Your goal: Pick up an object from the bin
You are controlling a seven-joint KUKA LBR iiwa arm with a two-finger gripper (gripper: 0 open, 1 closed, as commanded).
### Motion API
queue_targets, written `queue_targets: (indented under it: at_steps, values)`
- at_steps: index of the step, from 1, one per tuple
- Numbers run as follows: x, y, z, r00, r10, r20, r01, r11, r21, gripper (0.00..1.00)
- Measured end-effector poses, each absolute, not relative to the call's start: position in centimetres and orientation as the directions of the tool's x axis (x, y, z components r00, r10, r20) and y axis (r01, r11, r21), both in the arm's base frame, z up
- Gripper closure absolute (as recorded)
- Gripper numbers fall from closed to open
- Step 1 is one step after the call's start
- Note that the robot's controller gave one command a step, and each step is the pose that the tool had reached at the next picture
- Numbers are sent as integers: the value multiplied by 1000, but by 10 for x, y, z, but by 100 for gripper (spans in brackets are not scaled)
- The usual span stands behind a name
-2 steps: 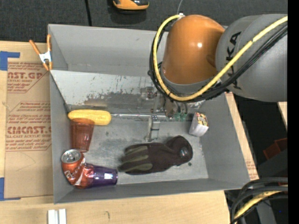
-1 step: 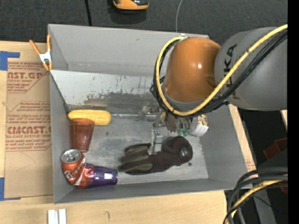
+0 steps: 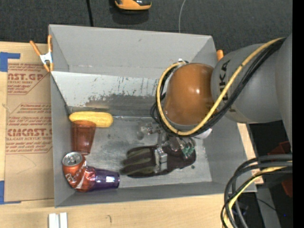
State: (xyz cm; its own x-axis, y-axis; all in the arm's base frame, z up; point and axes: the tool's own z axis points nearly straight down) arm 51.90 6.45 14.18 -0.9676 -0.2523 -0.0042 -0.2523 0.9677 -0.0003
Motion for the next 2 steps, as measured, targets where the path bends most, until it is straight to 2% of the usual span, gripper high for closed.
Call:
queue_targets:
  at_steps: [1, 2]
  values:
    - [531, 65, 94, -992, -124, 1, -124, 992, 2, 100]
    - [531, 65, 94, -992, -124, 1, -124, 992, 2, 100]
